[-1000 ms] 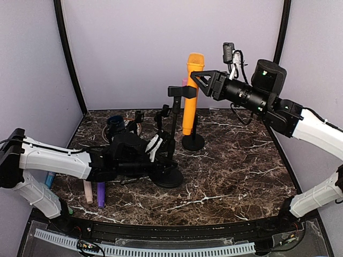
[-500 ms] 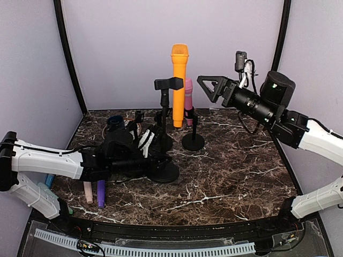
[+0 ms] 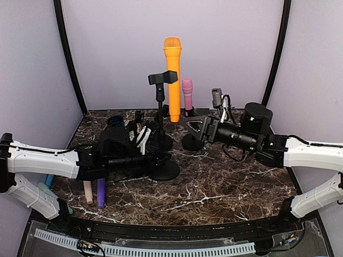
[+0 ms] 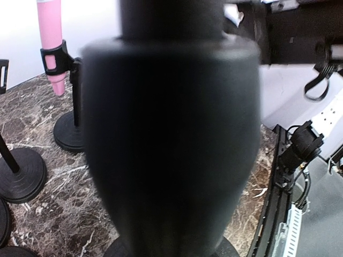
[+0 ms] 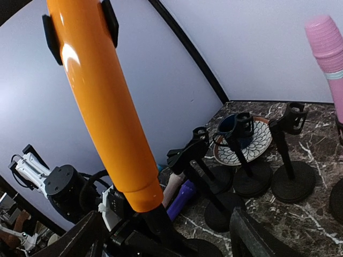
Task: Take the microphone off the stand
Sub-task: Pass from the right arm to the left, then unscrew the knob on the stand of the microphone stand.
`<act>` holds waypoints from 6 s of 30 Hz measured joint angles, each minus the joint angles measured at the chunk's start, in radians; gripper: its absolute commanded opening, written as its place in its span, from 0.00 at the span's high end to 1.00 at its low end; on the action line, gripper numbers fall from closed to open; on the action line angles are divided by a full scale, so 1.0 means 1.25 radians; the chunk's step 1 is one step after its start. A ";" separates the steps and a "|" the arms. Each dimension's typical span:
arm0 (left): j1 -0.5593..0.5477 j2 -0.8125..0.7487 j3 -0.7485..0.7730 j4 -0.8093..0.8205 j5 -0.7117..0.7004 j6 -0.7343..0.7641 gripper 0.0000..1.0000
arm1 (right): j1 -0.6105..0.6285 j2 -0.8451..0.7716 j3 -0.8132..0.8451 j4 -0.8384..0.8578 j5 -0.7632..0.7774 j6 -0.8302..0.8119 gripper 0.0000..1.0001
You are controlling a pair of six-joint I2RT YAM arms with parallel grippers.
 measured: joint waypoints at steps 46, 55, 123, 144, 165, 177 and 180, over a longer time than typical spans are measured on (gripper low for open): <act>0.000 -0.039 0.009 0.027 0.153 -0.083 1.00 | 0.093 0.190 0.067 0.140 -0.078 -0.040 0.83; 0.003 -0.040 0.009 0.049 0.146 -0.095 0.63 | 0.093 0.189 0.066 0.129 -0.056 -0.044 0.98; 0.000 -0.076 0.012 0.093 0.220 -0.039 1.00 | -0.006 0.063 0.088 0.214 -0.306 0.065 0.16; 0.002 -0.111 -0.007 -0.055 -0.097 -0.074 1.00 | 0.103 0.165 0.178 -0.068 0.029 -0.001 0.44; 0.002 -0.096 -0.005 -0.064 -0.080 -0.088 1.00 | 0.157 0.276 0.318 -0.209 0.162 -0.096 0.57; 0.003 -0.093 -0.004 -0.063 -0.060 -0.094 1.00 | 0.158 0.284 0.331 -0.211 0.167 -0.119 0.69; 0.005 -0.094 -0.004 -0.063 -0.052 -0.094 1.00 | 0.158 0.284 0.331 -0.210 0.166 -0.124 0.68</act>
